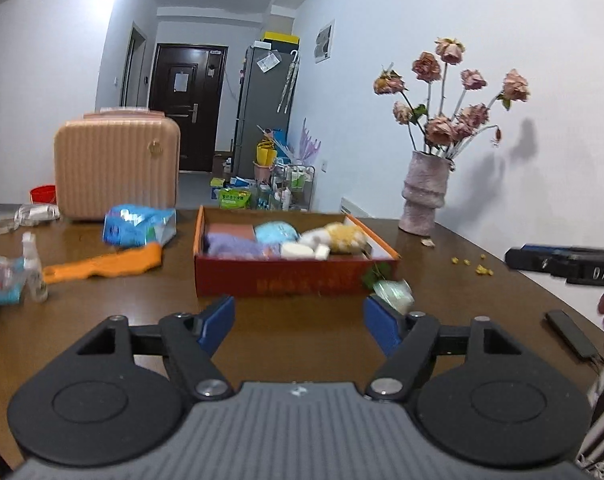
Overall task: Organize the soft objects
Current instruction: 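Withdraw both grippers from the box toward the clear plastic bag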
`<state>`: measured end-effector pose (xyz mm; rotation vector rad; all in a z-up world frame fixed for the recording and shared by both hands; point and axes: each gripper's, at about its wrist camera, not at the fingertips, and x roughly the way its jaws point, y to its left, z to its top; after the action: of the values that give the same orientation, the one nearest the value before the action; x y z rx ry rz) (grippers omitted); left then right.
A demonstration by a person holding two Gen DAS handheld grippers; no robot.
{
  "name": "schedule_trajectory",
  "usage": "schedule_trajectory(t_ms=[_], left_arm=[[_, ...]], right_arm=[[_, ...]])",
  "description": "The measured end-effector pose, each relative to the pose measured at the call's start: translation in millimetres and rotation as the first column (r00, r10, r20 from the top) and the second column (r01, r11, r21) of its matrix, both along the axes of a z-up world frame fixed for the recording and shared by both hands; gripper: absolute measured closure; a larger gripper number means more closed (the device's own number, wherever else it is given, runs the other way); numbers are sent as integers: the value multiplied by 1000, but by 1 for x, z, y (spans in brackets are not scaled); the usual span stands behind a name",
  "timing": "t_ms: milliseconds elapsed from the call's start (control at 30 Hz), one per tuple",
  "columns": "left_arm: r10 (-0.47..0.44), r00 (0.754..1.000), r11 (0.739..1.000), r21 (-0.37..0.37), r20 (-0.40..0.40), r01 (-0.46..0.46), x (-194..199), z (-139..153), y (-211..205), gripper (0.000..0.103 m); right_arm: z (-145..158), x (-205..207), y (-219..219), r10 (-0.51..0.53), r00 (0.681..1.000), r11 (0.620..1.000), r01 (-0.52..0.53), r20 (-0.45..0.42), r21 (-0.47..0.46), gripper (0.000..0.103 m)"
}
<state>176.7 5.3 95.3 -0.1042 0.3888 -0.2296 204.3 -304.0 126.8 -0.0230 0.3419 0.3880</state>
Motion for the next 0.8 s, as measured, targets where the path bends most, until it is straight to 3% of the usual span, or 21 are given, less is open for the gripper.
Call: schedule_trajectory(t_ms=[200, 400, 633, 800], left_arm=[[-7, 997, 1000, -12, -71, 6, -46, -40, -5, 29], [-16, 995, 1000, -13, -98, 15, -54, -53, -7, 29], [-46, 991, 999, -31, -127, 42, -21, -52, -24, 29], [-87, 982, 994, -79, -167, 75, 40, -49, -48, 33]], right_arm=[[-54, -56, -3, 2, 998, 1000, -1, -67, 9, 36], [-75, -75, -4, -4, 995, 999, 8, -100, 37, 36], [-78, -52, -16, -46, 992, 996, 55, -119, 73, 36], [-77, -3, -34, -73, 986, 992, 87, -150, 90, 39]])
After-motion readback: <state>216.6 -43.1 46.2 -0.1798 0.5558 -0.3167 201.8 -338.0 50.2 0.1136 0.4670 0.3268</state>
